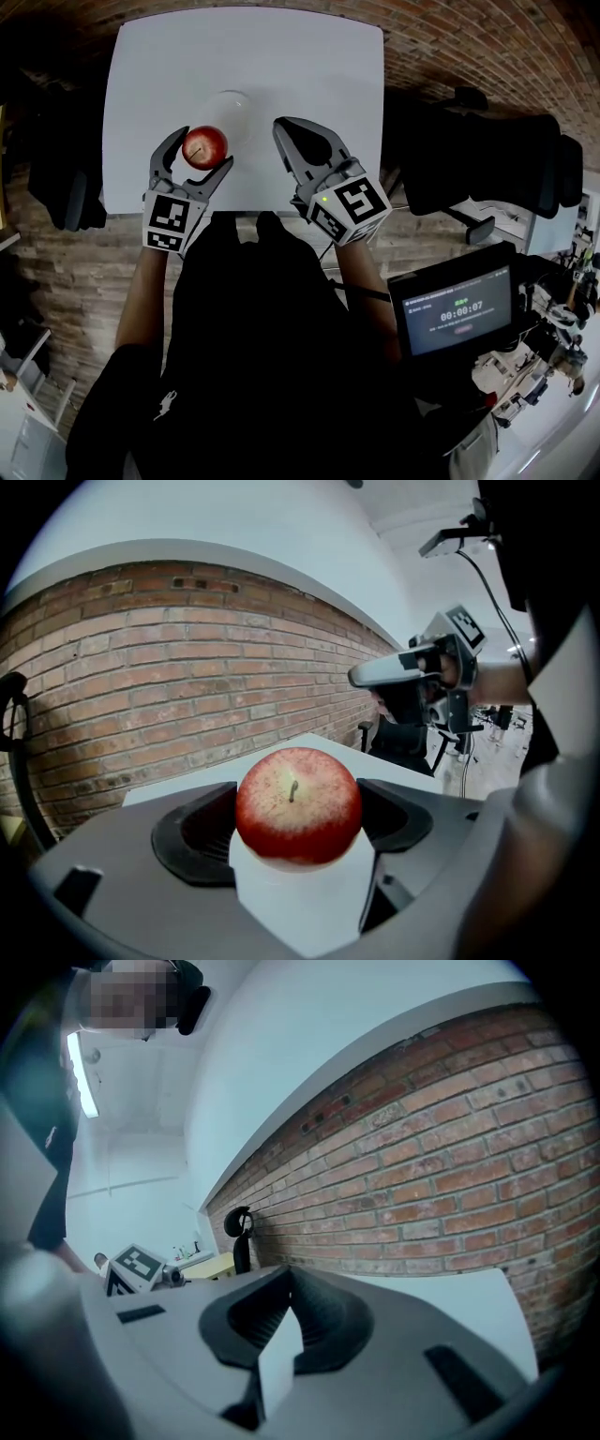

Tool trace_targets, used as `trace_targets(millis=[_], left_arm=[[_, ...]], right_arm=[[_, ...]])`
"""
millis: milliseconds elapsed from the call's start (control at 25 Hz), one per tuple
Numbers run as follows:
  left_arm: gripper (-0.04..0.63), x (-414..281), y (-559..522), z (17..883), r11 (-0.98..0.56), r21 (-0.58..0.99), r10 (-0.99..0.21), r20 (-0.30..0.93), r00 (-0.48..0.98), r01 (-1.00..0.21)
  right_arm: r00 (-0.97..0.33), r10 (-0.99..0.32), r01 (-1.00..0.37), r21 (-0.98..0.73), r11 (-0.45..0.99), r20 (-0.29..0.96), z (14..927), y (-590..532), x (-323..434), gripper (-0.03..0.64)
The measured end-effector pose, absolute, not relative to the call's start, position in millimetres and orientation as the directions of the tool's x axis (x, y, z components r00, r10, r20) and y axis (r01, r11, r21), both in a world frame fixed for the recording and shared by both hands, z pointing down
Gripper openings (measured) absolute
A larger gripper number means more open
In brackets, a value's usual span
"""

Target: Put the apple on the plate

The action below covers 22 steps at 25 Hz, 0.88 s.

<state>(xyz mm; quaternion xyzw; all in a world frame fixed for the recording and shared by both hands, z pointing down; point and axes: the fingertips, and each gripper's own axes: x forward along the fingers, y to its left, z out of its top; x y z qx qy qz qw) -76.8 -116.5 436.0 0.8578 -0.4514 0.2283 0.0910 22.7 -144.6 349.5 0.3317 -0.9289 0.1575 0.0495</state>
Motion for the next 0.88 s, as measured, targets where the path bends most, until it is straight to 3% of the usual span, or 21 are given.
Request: trace_targets(millis=[880], left_arm=[[0.403,-68,-155,490,-0.695,-0.027,-0.620,0.528,0.580,-0.719]], right_arm=[[-0.690,-0.660,-0.724,-0.279,0.631,0.296,394,-152,24,0.003]])
